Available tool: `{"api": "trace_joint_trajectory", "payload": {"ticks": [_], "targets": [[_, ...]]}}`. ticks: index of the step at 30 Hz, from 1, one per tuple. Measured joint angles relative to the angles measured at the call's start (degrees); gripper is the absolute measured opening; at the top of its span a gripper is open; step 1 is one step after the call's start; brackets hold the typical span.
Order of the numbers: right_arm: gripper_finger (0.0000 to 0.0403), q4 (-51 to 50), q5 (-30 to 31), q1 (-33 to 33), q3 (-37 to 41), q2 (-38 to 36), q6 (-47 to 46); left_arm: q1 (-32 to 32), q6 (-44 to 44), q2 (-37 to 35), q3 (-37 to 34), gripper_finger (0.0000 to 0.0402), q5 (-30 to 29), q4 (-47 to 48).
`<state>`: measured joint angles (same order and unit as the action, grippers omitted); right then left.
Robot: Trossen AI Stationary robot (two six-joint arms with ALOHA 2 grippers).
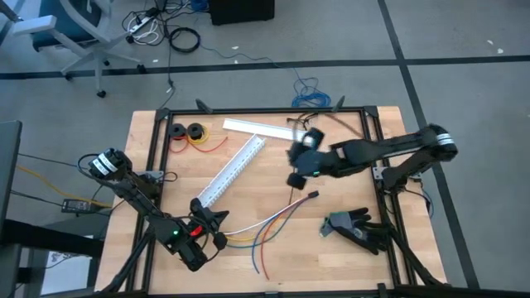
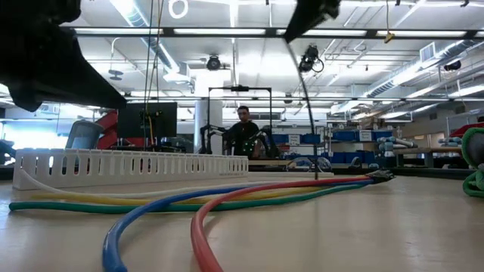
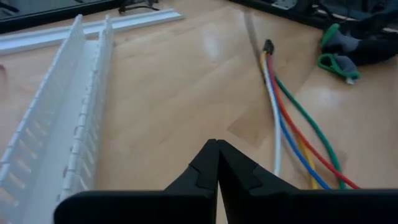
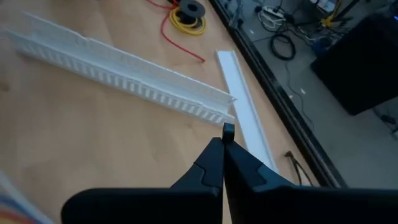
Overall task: Ziptie cables
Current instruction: Wrap the black zip tie on the cables
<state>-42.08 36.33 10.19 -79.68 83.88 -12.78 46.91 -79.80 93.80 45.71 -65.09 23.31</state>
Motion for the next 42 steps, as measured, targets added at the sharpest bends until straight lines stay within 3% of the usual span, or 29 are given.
{"api": "trace_joint_trajectory", "payload": {"ticks": [6,10,16,20,28,35,39,42], "targets": [[0.0000,-8.70,-4.29,2.78,1.17,-8.89,-6.13,-2.88,5.48,0.00,0.00,0.0015,-0.06,-3.04],[0.0000,-7.61,-4.63,6.97,8.37,-15.06,-10.26,-5.54,17.81,0.00,0.00,0.0015,0.60,-11.12],[0.0000,7.87,-2.37,12.44,26.61,-24.17,-15.72,-13.42,44.47,0.00,0.00,0.0015,9.83,-29.84],[0.0000,22.59,-1.85,13.35,36.33,-26.98,-14.74,-19.52,55.42,0.00,0.00,0.0015,17.11,-37.68],[0.0000,47.50,-2.79,9.65,46.27,-21.16,-7.05,-29.22,60.52,0.00,-2.04,0.0015,21.86,-42.71],[0.0000,56.61,-5.59,-0.29,46.88,-9.52,1.37,-41.91,65.45,-0.11,-14.45,0.0015,39.13,-73.50],[0.0000,65.15,-12.07,-6.44,46.88,-4.75,6.32,-47.06,64.70,-0.15,-20.12,0.0015,48.87,-87.46],[0.0000,70.47,-23.62,-13.06,46.77,-1.39,6.92,-48.70,64.60,-0.15,-22.10,0.0015,51.38,-91.81]]}}
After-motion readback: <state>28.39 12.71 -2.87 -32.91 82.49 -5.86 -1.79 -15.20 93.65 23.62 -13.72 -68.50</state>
